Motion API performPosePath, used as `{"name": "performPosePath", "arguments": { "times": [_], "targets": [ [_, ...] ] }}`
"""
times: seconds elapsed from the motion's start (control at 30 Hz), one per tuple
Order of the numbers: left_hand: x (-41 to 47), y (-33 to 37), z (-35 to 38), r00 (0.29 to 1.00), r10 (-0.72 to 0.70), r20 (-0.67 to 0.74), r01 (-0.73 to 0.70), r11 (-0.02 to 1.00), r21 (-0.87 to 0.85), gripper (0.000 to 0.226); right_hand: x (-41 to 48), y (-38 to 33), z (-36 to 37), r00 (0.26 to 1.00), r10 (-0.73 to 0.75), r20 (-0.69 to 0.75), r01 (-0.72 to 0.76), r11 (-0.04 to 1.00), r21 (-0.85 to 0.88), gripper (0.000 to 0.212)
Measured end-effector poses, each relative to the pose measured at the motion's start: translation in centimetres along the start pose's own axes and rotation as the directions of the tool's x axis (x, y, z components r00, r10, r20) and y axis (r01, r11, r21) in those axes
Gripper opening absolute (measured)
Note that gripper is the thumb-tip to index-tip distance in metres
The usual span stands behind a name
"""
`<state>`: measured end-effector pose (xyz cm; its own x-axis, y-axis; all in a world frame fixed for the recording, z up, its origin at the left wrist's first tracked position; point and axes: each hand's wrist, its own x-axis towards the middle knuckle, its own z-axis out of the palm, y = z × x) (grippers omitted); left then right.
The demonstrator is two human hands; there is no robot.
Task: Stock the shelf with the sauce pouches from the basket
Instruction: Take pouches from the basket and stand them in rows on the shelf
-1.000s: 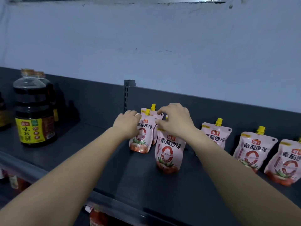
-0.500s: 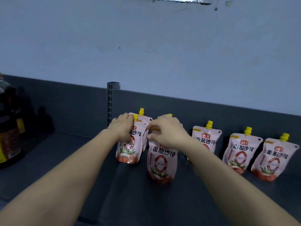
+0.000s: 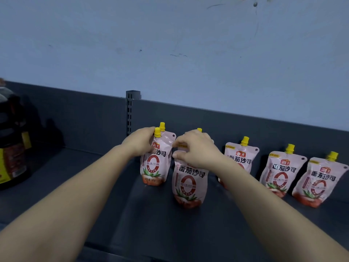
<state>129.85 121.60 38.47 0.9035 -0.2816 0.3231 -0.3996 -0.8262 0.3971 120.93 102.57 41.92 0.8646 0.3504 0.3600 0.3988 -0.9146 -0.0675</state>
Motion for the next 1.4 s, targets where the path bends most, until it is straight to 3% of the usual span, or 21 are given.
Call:
{"name": "performPosePath", "arguments": {
  "times": [0.23, 0.47, 0.6, 0.73, 1.03, 1.27, 1.4],
  "targets": [
    [-0.4, -0.1, 0.0, 0.999, -0.034, -0.009, 0.034, 0.999, 0.02, 0.039, 0.0, -0.1, 0.1, 1.0, 0.016, 0.0, -0.016, 1.0, 0.002, 0.033],
    [-0.9, -0.3, -0.5, 0.998, -0.06, -0.027, 0.062, 0.996, 0.07, 0.061, 0.1, -0.5, -0.1, 1.0, 0.028, -0.014, -0.028, 0.999, 0.016, 0.037],
    [-1.6, -0.5, -1.1, 0.998, -0.061, -0.022, 0.063, 0.988, 0.143, 0.073, 0.3, -1.2, -0.2, 0.998, 0.019, -0.06, -0.02, 1.0, -0.016, 0.039],
    [-2.9, -1.1, -1.8, 0.998, -0.053, -0.026, 0.058, 0.966, 0.252, 0.067, 0.4, -2.8, -0.2, 0.996, 0.002, -0.093, -0.006, 0.999, -0.033, 0.042],
    [-8.9, -4.4, -5.6, 0.994, -0.099, -0.044, 0.105, 0.799, 0.592, 0.059, 1.3, -9.3, 2.4, 0.992, -0.095, -0.077, 0.095, 0.995, -0.007, 0.049],
    [-17.9, -8.0, -8.8, 0.967, -0.238, -0.093, 0.233, 0.672, 0.703, 0.056, 1.3, -16.5, 6.4, 0.974, -0.223, 0.041, 0.221, 0.974, 0.054, 0.055],
    [-25.2, -9.0, -10.6, 0.914, -0.376, -0.155, 0.367, 0.6, 0.711, 0.05, 0.2, -21.2, 8.5, 0.926, -0.359, 0.12, 0.349, 0.932, 0.098, 0.057]
  ]
}}
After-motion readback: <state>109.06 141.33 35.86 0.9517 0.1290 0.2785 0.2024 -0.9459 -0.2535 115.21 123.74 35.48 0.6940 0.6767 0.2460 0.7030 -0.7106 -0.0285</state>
